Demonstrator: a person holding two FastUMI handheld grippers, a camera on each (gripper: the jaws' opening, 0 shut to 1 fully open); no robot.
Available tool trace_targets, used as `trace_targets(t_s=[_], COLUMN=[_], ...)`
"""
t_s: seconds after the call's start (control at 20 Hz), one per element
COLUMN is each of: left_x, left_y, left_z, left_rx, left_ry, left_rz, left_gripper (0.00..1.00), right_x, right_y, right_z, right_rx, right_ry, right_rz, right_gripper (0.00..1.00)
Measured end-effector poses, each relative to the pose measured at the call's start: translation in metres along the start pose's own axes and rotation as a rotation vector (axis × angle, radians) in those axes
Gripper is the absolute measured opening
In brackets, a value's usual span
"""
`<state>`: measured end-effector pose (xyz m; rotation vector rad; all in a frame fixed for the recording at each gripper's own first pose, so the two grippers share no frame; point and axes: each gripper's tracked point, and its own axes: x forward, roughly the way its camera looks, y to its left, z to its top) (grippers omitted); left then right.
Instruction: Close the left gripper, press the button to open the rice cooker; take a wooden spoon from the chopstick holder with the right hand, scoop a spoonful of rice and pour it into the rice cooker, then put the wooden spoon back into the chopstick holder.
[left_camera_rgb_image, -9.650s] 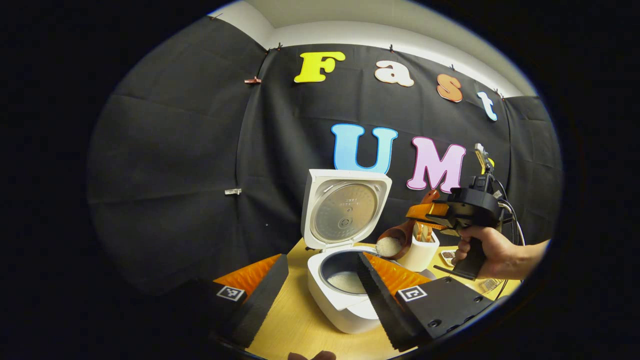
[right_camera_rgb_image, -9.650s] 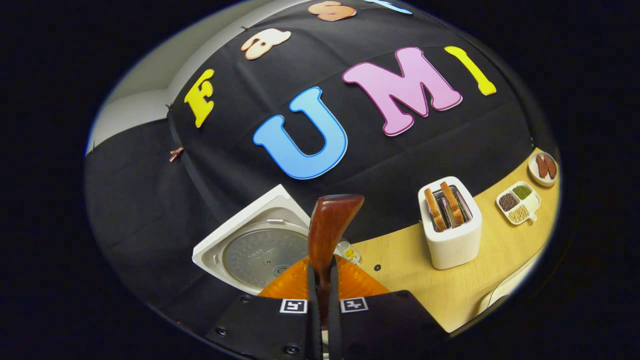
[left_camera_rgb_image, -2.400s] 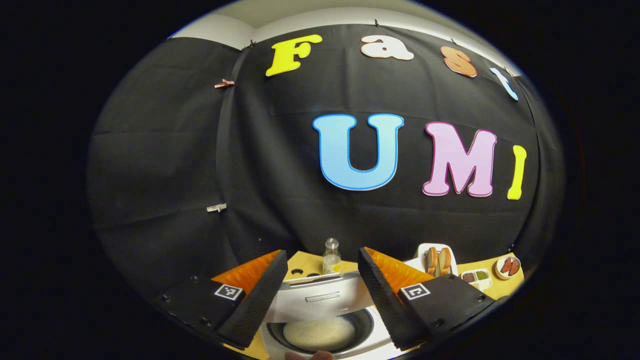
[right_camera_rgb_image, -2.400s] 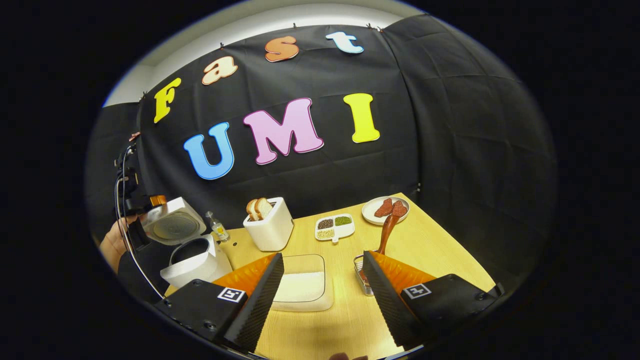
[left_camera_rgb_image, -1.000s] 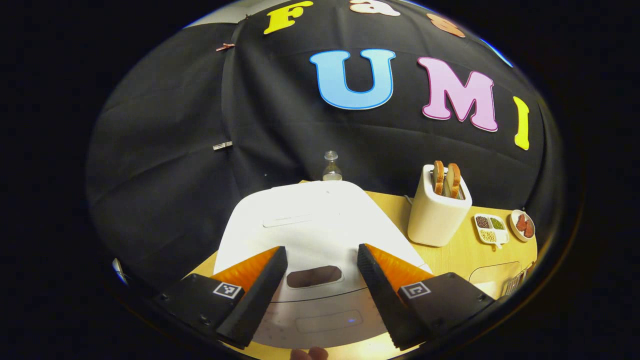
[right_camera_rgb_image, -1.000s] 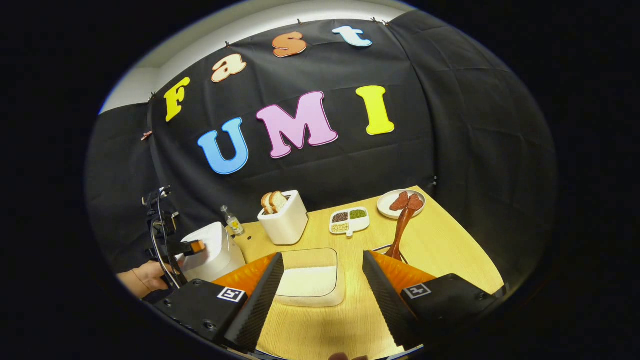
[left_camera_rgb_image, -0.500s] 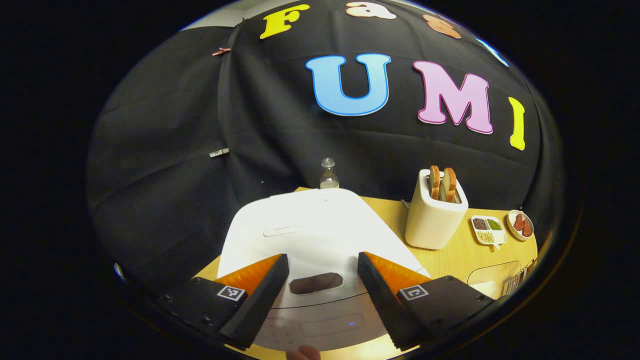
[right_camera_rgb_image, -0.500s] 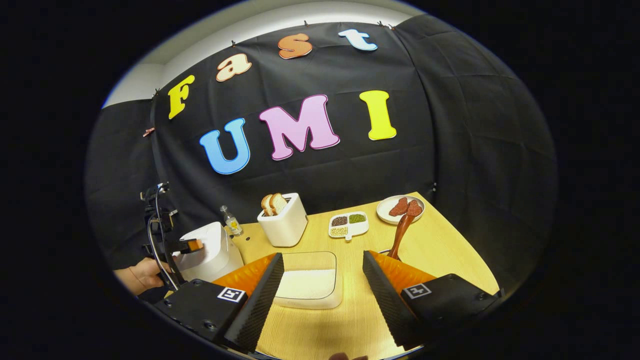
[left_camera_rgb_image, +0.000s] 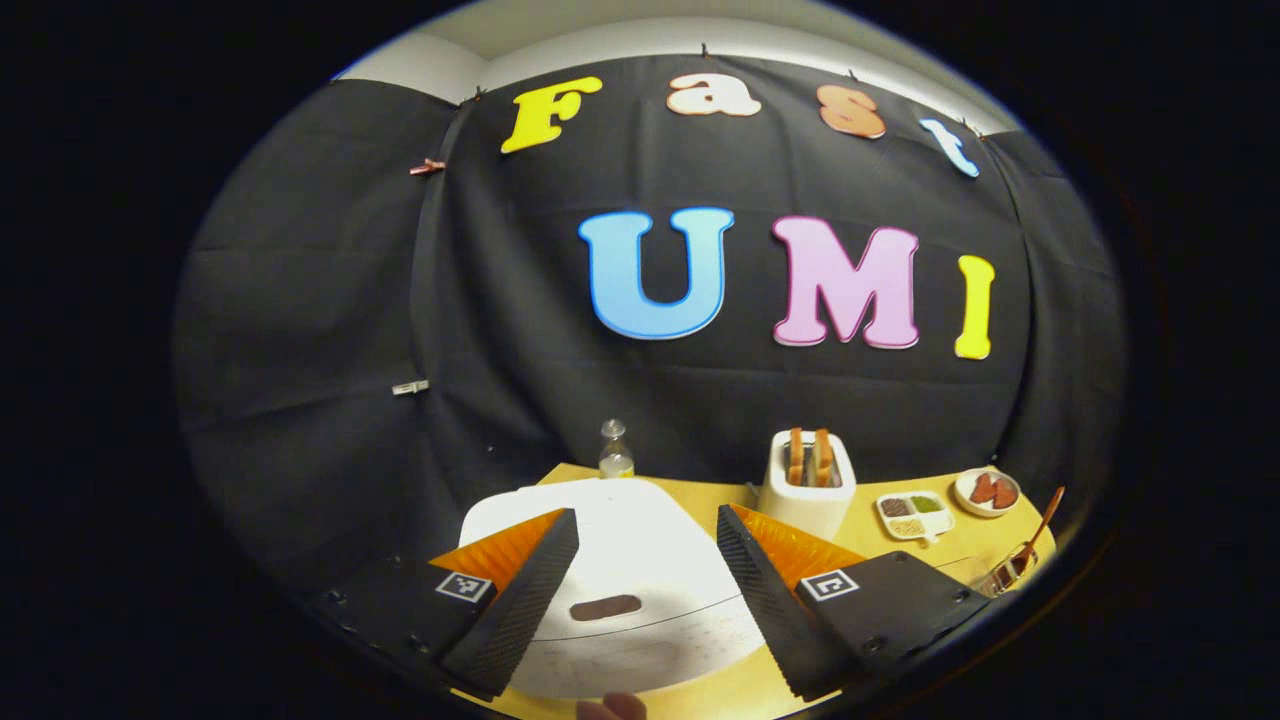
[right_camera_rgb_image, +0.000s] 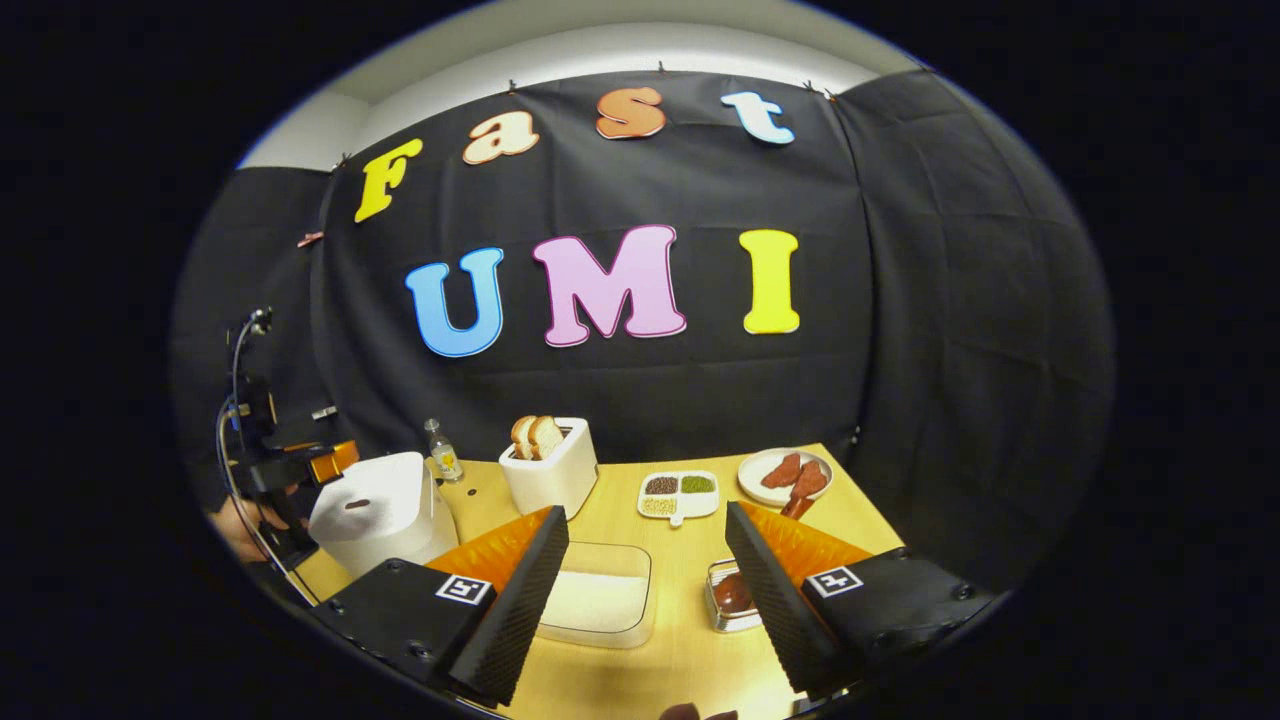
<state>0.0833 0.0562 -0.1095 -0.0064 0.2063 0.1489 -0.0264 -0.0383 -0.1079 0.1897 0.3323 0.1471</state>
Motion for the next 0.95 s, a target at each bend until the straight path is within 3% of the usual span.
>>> trace_targets(t_s=[0.2,0.55,0.95], left_x=[-0.032,-0.084,-0.106], left_y=[-0.018,-0.029,-0.033], left_z=[0.027,0.055,0.060], left_rx=[-0.005,-0.017,0.007], left_ry=[-0.078,-0.183,-0.227], left_rz=[-0.081,-0.153,-0.192], left_gripper=[0.96,0.96,0.96], right_x=[0.003,0.003,-0.001], right_y=[0.013,0.021,0.021], right_z=[0.031,0.078,0.080], right_rx=[-0.110,-0.144,-0.164], right_ry=[-0.084,-0.198,-0.223], right_rz=[-0.011,-0.021,-0.051], right_gripper=[0.98,0.98,0.98])
